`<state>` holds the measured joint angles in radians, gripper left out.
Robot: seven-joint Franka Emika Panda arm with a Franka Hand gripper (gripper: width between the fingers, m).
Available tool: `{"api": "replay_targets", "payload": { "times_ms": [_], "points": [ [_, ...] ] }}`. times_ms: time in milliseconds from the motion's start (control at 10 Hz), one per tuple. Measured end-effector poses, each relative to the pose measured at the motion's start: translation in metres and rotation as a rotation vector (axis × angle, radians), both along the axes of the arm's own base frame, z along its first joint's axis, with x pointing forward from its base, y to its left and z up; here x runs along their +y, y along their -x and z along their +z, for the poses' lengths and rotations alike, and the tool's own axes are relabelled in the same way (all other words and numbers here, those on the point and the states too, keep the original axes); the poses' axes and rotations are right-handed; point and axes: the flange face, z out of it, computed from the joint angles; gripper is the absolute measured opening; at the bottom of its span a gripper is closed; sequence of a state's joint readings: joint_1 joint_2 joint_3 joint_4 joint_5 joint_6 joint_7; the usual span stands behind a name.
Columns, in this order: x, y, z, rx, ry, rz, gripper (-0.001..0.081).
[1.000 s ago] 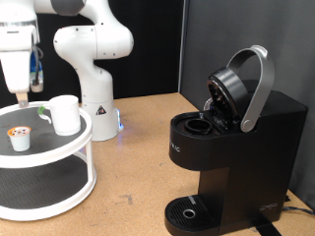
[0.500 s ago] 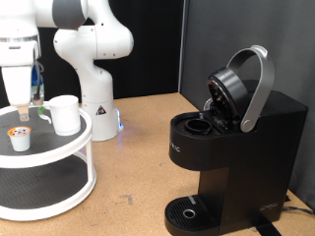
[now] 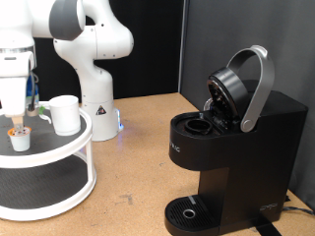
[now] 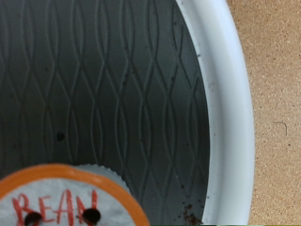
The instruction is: Make a cup of coffee with the keurig machine
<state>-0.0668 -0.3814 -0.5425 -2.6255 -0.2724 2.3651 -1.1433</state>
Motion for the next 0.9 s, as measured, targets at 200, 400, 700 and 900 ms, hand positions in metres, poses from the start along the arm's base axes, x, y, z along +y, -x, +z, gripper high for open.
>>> {"api": "replay_targets", "payload": {
  "times_ms": [200, 400, 700, 900],
  "points": [
    [-0.004, 0.001, -0.007, 0.000, 0.008, 0.004, 0.0800],
    [-0.005, 0.003, -0.013, 0.002, 0.006, 0.013, 0.0800],
    [-0.005, 0.007, -0.025, 0.008, 0.003, 0.022, 0.0800],
    [-0.004, 0.009, -0.029, 0.006, 0.002, 0.024, 0.0800]
  ]
}}
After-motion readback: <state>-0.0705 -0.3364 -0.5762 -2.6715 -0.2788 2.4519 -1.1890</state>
